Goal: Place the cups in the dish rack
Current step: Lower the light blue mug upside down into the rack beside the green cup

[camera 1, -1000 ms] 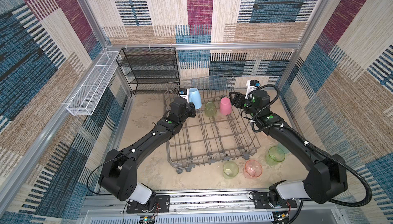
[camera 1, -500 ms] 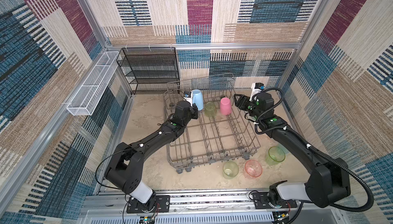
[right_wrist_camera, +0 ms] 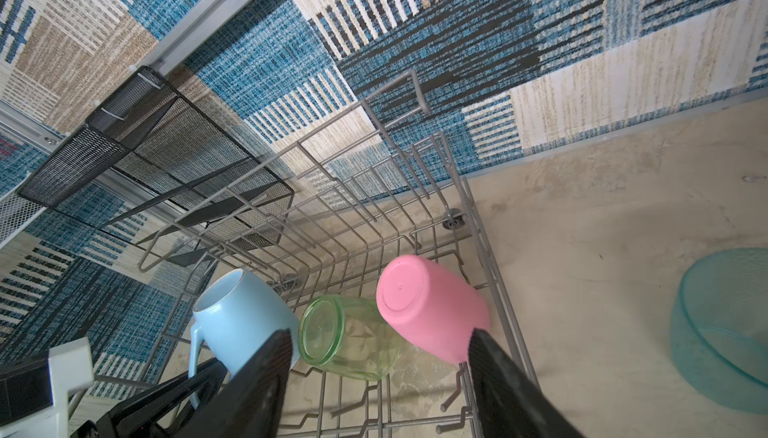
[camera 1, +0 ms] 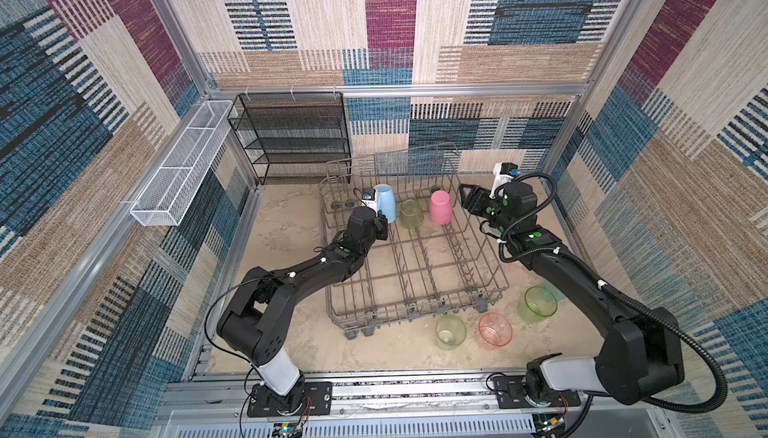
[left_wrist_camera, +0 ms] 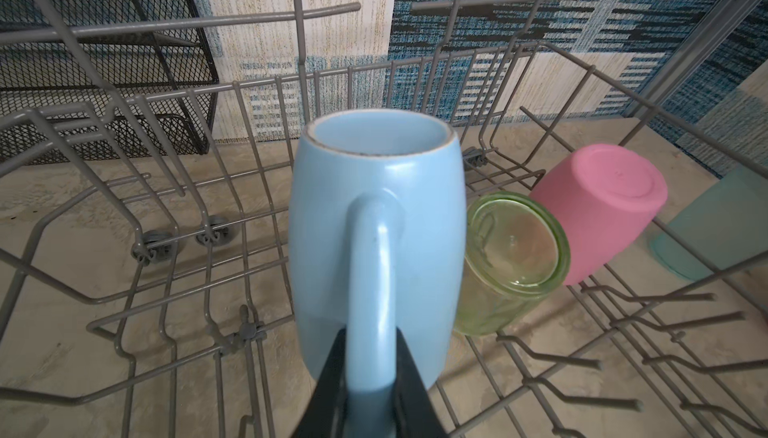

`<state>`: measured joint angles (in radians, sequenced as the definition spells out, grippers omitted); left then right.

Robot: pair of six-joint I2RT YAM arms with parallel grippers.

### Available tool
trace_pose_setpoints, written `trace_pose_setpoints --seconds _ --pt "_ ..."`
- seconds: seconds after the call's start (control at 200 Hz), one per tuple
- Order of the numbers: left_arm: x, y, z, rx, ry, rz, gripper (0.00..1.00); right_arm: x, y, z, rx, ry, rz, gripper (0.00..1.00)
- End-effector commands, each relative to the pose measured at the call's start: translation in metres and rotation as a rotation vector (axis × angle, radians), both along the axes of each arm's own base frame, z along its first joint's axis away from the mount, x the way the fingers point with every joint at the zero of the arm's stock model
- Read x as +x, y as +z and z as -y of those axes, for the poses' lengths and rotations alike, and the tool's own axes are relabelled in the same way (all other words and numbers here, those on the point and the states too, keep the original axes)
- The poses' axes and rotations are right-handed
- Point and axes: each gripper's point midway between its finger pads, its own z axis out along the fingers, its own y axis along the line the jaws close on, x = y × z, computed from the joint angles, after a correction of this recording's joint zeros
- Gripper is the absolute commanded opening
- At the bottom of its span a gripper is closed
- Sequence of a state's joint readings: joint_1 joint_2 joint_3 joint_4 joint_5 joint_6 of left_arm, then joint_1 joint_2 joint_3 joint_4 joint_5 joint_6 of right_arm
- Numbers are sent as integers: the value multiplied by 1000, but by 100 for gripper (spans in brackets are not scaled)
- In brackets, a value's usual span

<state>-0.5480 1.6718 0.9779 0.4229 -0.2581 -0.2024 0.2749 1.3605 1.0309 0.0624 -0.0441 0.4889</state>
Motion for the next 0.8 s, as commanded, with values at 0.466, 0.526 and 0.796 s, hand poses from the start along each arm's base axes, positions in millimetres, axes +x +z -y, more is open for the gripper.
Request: trace_pose_setpoints --seconds 0.466,0.526,0.796 --pt "4 -13 3 -40 11 118 0 6 0 -4 -4 20 23 70" --pt "3 -20 4 -36 13 112 0 7 0 -4 -5 21 24 70" --pt "-4 -32 5 -13 7 94 0 8 -3 -5 -7 23 20 70"
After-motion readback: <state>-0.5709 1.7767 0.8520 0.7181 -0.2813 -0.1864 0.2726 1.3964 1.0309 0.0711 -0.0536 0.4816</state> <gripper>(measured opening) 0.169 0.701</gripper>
